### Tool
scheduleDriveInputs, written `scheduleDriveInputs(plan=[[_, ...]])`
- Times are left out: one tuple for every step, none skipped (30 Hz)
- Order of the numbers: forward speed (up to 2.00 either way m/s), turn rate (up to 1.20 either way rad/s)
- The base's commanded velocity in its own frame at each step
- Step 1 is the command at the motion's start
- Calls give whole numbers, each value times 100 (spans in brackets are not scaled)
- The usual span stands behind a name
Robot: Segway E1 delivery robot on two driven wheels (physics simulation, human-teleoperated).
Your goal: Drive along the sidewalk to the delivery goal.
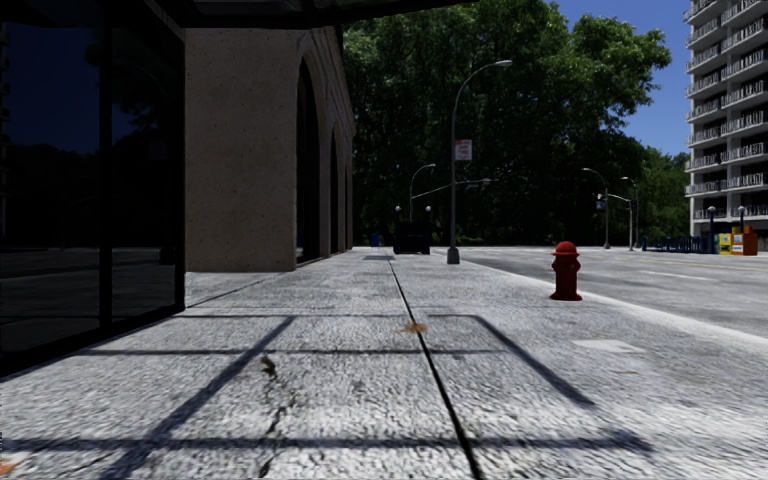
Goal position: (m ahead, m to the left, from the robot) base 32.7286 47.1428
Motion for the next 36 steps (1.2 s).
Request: scheduleDriveInputs(plan=[[200,0],[200,0],[200,0],[200,0],[200,0],[200,0],[200,0],[200,0],[200,0],[200,0],[200,0],[200,0],[200,0],[200,0],[200,0],[200,0],[200,0],[200,0],[200,0],[200,0],[200,0],[200,0],[200,0],[200,0],[200,0],[200,0],[200,0],[200,0],[200,0],[200,0],[200,0],[200,0],[200,0],[200,0],[200,0],[200,0]])
